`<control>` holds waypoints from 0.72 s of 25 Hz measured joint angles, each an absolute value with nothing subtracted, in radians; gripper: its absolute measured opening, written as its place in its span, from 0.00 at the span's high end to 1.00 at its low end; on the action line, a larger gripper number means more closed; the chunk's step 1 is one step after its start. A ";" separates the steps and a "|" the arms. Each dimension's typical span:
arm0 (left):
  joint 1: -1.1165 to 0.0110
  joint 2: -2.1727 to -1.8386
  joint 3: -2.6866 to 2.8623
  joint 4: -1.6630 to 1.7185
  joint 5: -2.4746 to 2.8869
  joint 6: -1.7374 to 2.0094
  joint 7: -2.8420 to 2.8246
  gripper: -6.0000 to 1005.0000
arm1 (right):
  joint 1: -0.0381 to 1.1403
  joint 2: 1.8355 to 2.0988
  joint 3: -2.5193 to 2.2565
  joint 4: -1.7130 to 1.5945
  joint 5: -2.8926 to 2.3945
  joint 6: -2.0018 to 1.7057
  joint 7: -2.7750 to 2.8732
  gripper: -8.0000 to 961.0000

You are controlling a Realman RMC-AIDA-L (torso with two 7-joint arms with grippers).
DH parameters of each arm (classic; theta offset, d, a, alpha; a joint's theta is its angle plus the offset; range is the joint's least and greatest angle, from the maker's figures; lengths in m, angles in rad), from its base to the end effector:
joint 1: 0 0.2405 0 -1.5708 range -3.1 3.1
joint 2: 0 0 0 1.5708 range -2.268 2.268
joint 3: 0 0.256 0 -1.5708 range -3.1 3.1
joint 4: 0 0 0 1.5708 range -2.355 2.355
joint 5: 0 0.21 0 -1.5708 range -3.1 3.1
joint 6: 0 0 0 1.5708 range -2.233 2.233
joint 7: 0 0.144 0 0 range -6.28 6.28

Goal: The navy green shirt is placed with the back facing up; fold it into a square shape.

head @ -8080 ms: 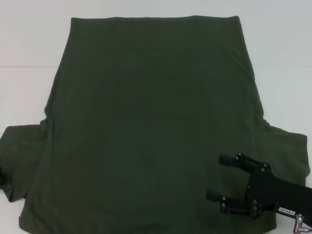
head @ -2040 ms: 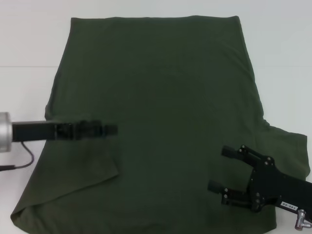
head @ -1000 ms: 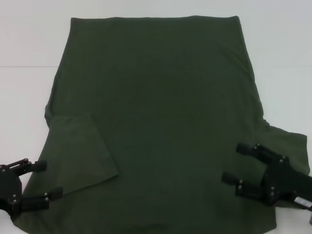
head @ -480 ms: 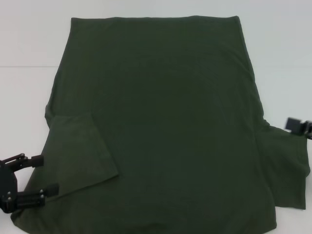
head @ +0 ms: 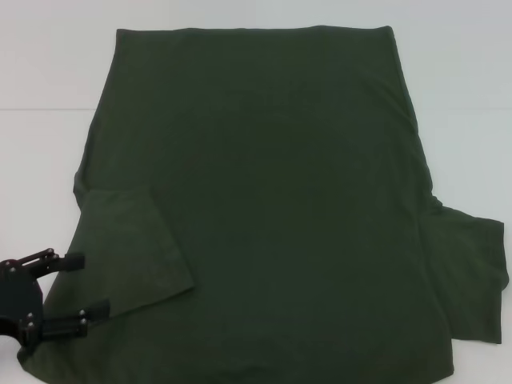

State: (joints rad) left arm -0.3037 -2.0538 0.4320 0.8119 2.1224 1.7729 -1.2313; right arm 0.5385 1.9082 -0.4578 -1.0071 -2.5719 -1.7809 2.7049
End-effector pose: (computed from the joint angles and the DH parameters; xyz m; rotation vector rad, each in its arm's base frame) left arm -0.3344 0.2545 0.0590 -2.5913 -0.6030 -0.6153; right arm 0.3245 0.3189 0.1342 -1.8637 2.0938 0.2064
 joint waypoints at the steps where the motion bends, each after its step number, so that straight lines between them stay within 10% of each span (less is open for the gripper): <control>1: -0.304 -2.055 0.432 0.812 2.122 1.771 -1.230 0.10 | 0.550 1.907 -0.460 -1.007 -2.601 -1.780 2.713 0.06; 18: -0.310 -2.057 0.429 0.811 2.123 1.771 -1.231 0.10 | 0.619 1.950 -0.558 -0.856 -2.712 -1.604 2.715 0.06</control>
State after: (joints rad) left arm -0.3099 -2.0571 0.4285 0.8114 2.1229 1.7706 -1.2312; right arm 0.6191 1.9498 -0.5575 -0.8560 -2.7120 -1.6038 2.7148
